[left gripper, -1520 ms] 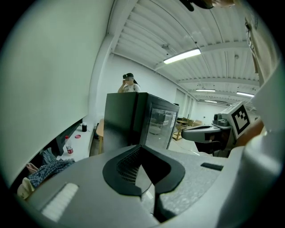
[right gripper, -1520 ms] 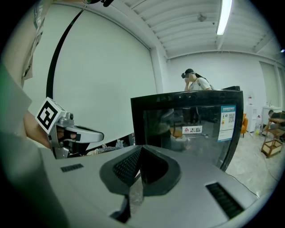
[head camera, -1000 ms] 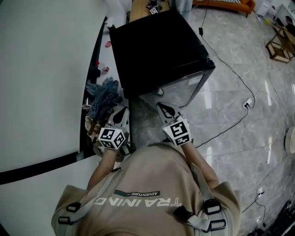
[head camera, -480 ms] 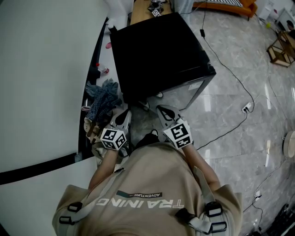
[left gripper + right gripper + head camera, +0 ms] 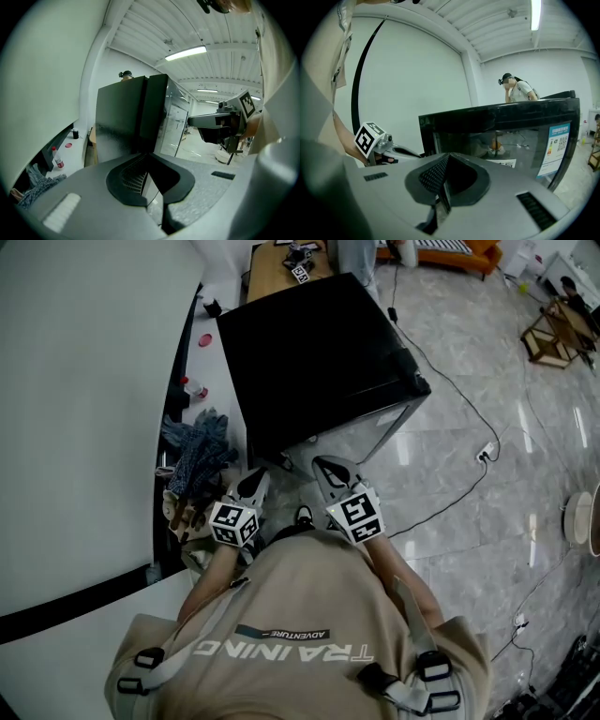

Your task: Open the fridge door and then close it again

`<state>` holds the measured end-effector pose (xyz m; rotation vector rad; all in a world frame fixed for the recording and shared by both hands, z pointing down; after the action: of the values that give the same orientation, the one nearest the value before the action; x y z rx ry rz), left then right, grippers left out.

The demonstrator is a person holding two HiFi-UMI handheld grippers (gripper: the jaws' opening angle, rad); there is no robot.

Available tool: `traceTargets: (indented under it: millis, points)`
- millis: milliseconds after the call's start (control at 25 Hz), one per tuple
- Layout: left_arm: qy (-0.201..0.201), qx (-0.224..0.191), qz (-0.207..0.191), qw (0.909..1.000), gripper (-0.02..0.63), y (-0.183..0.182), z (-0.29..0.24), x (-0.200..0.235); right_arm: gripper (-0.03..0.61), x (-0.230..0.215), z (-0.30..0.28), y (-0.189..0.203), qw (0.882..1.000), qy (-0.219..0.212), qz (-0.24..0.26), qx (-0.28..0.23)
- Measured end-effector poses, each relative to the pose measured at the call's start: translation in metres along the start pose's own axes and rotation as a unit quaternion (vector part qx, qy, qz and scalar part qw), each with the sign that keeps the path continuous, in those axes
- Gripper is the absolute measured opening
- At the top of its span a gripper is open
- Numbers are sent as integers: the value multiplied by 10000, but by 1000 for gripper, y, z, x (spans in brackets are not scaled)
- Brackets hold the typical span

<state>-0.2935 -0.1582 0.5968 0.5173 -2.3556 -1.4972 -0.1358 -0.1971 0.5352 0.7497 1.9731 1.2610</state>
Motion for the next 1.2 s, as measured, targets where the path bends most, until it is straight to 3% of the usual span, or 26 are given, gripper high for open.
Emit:
traceTargets:
  millis: [360, 440, 720, 1200]
  points:
    - [611, 174, 52, 9980, 7, 16, -16, -1, -5, 3, -2, 5, 9994, 273, 16, 198]
    - [798, 220, 75, 9965, 109, 20, -22, -2, -5, 4, -3, 8, 9992, 302, 12, 265]
    - [996, 184, -171, 9947, 109, 16, -36, -4, -5, 4, -7, 13, 9982, 398, 0, 442]
    - [1149, 303, -96, 9929, 67, 16, -38, -7, -5, 4, -5, 17, 9968, 647, -120, 457]
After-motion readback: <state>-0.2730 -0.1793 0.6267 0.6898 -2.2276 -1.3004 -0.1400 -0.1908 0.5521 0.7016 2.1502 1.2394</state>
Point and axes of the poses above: the fingertips, and each gripper's own axes: z backward along the fingers, x to its left, y out of its underside, the point moved 3 cm from there along z, backward along the fingers, and after that the axes turned 7 degrees about -z, right-handed, at the moved point
